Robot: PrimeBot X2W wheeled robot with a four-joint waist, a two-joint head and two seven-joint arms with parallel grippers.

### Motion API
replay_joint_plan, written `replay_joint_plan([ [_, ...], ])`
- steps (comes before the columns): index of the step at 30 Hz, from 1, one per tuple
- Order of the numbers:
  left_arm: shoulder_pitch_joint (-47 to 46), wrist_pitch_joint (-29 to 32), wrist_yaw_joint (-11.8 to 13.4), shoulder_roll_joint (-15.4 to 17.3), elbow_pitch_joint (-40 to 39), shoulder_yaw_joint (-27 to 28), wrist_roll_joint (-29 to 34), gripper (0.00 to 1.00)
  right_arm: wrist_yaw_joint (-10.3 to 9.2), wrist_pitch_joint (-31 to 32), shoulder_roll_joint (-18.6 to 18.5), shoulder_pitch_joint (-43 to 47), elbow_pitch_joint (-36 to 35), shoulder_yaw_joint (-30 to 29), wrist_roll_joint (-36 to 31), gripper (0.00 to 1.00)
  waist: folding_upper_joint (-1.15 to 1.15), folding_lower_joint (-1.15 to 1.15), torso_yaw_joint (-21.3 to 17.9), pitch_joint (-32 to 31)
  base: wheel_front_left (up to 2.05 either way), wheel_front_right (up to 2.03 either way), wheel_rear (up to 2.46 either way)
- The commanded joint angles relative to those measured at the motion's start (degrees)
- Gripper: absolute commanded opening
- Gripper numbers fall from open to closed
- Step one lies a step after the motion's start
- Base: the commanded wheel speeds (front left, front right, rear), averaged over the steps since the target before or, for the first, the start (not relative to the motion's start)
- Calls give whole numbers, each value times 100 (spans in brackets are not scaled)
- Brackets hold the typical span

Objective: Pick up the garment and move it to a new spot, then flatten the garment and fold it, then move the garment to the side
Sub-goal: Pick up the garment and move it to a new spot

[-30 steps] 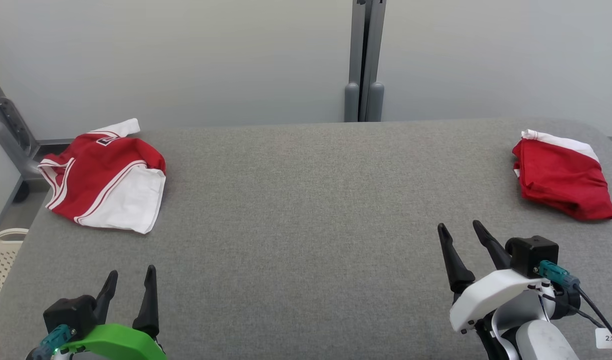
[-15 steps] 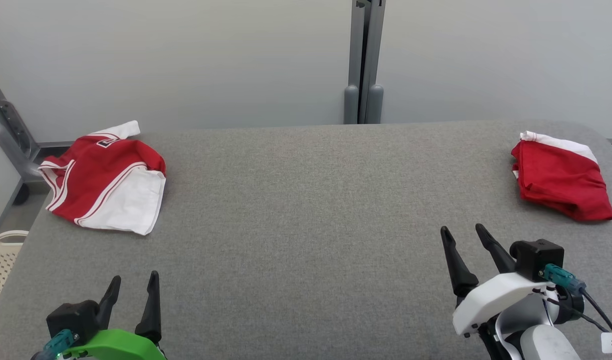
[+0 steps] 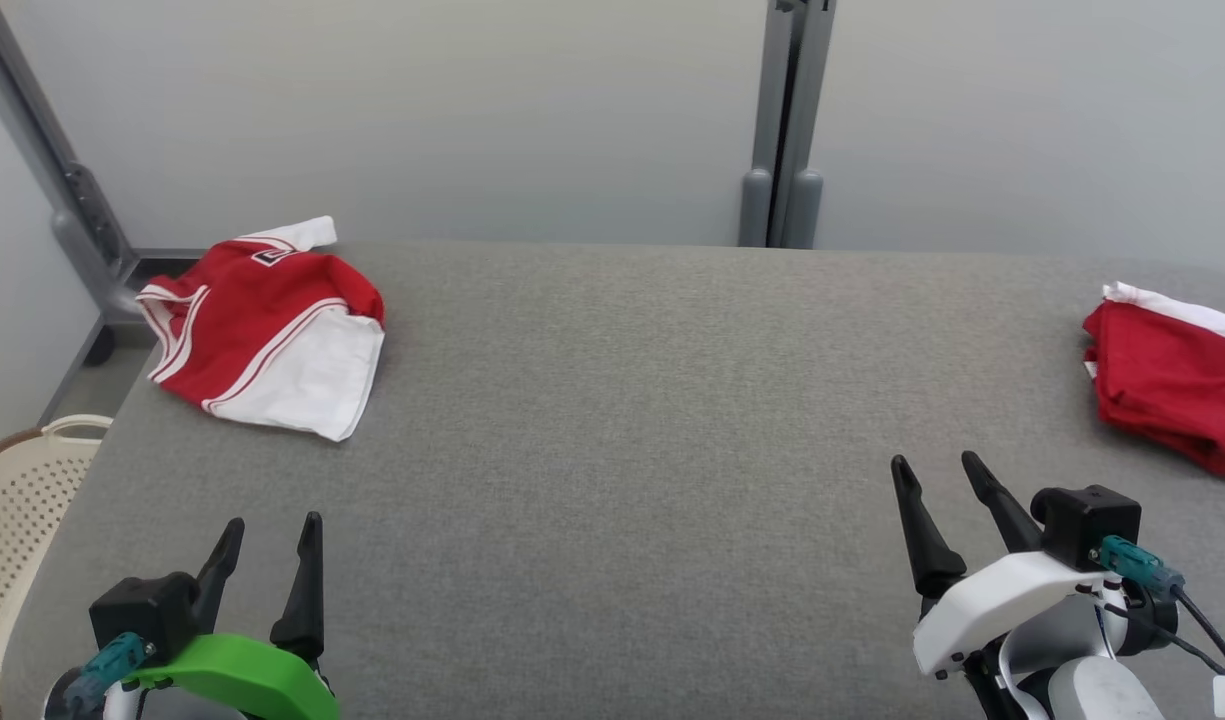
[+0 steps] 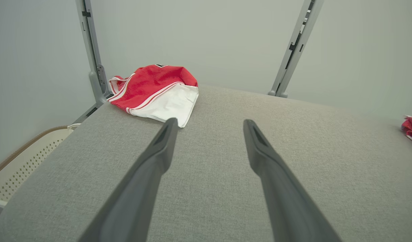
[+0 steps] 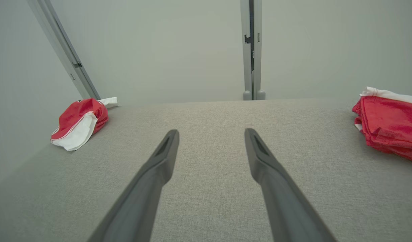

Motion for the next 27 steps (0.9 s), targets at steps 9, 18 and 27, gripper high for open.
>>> replay_joint_plan([
  [9,-194,156,131,198,-355,-24,157,100,-5,-194,-4,-61,11,49,152,100,0,0,1613,140,0,0,0],
  [18,-10,-17,350,147,-528,209,120,100,-4,-184,-10,-503,124,402,113,100,0,0,2139,472,0,0,0],
  [27,154,-101,401,160,-616,350,152,100,-4,-271,-11,-720,373,534,139,100,0,0,2164,519,0,0,0],
])
